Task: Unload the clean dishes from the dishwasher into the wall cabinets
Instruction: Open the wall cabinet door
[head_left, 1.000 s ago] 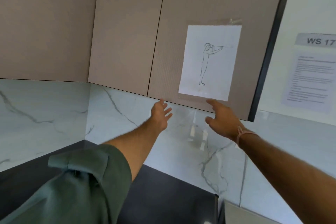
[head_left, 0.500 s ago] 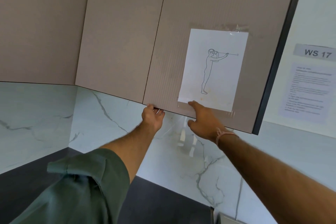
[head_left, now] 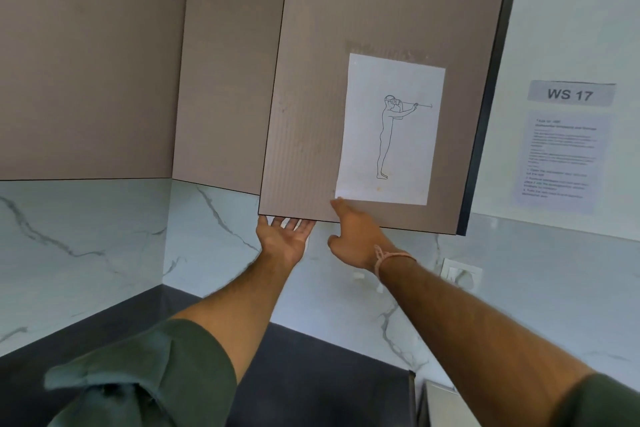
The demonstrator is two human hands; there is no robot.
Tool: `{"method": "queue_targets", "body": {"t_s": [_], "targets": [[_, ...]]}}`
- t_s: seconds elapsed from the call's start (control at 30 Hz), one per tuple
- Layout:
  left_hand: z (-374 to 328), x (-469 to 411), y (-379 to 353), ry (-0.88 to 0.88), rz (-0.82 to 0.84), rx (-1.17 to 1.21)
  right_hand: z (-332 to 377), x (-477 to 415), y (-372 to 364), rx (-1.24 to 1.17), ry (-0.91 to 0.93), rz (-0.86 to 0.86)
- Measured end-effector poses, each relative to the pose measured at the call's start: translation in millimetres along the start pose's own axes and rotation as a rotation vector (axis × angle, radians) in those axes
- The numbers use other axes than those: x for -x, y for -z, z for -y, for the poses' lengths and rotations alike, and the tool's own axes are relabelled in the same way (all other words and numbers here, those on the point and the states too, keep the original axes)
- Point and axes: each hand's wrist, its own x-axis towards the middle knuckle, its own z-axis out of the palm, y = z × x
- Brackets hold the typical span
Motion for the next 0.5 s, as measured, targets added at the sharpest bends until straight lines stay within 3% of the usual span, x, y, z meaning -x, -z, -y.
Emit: {"method": "queue_targets", "body": {"t_s": [0.5], "targets": [[35,203,-51,-0.01,-0.03,-0.045,54,129,57,-0.091,0.054,0.061]]}}
